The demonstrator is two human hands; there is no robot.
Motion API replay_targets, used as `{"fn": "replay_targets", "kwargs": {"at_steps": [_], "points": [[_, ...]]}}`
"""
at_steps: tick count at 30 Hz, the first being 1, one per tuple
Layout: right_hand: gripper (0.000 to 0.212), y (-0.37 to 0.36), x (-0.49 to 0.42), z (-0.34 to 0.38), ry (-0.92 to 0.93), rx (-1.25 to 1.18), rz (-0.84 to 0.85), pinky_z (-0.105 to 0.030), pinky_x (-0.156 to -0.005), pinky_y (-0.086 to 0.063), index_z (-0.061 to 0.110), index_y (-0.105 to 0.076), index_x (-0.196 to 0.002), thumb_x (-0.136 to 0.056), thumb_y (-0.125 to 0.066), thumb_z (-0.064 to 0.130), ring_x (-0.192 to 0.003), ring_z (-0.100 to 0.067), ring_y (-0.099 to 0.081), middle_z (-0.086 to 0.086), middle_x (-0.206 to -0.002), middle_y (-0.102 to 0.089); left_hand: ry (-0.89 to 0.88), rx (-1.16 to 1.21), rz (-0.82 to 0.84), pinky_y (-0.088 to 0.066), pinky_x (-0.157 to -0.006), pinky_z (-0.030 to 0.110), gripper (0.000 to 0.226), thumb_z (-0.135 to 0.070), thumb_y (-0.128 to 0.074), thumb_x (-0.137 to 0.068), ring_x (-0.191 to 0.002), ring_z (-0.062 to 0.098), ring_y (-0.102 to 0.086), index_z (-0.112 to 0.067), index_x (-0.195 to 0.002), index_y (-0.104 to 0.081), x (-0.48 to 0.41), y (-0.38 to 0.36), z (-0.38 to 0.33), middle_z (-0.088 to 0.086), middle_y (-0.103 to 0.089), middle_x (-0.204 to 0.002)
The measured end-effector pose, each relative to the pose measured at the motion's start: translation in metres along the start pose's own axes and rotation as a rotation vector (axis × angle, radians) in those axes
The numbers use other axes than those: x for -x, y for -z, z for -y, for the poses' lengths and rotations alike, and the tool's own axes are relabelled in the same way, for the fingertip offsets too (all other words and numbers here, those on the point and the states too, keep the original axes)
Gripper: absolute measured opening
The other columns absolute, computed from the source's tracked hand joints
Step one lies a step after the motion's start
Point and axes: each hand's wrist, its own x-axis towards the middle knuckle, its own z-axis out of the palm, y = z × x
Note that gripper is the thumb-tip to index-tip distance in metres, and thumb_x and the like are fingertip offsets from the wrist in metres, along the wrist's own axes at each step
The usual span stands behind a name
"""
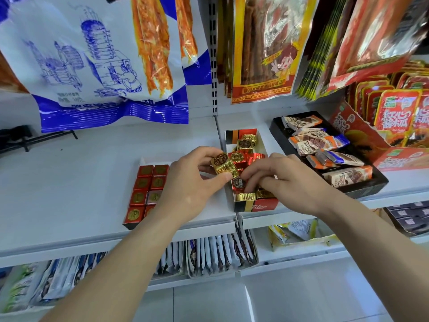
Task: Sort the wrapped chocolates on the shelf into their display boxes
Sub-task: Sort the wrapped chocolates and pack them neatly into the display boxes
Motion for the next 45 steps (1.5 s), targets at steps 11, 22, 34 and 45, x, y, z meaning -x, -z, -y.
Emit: {"fn": "replay_targets", "kwargs": {"at_steps": [11, 22, 34, 45], "points": [[0.052, -0.001, 0.008, -0.002, 0.009, -0.010, 0.009, -0.003, -0.085, -0.035, 0.035, -0.060, -0.130, -0.092, -0.048, 0.001, -0.109, 0.006, -0.049, 0.030, -0.107, -0.069, -0.009, 0.041, 0.006, -0.056, -0.084, 0.029, 0.042, -0.023, -0.082, -0.078, -0.096, -0.004, -0.064, -0.031, -0.116, -0.066, -0.001, 0.001, -0.005, -0.017, -0.070, -0.103], [0.041, 0.000, 0.016, -0.017, -0.052, -0.144, -0.200, -0.028, -0.085, -0.054, 0.026, -0.063, -0.124, -0.093, -0.049, 0.002, -0.095, 0.000, -0.063, 0.019, -0.098, -0.070, 0.059, -0.184, 0.284, -0.039, -0.074, 0.011, 0.043, -0.029, -0.080, -0.079, -0.093, -0.009, -0.054, -0.038, -0.116, -0.060, -0.014, -0.011, -0.028, -0.025, -0.058, -0.103], [0.032, 0.001, 0.019, -0.024, 0.015, -0.112, -0.138, -0.011, -0.080, -0.046, 0.029, -0.068, -0.113, -0.090, -0.059, 0.009, -0.095, 0.003, -0.061, 0.018, -0.095, -0.070, 0.036, -0.322, 0.370, -0.047, -0.079, 0.025, 0.045, -0.036, -0.078, -0.080, -0.095, 0.005, -0.060, -0.043, -0.119, -0.057, -0.015, -0.006, -0.029, -0.016, -0.058, -0.108], [0.017, -0.003, 0.010, -0.017, 0.027, 0.033, -0.027, -0.029, -0.086, -0.043, 0.034, -0.076, -0.098, -0.091, -0.064, 0.043, -0.096, -0.006, -0.047, 0.018, -0.094, -0.049, 0.064, -0.167, 0.236, -0.050, -0.087, 0.025, 0.045, -0.034, -0.081, -0.077, -0.097, 0.001, -0.061, -0.037, -0.117, -0.063, -0.009, -0.006, -0.016, -0.016, -0.061, -0.108]]}}
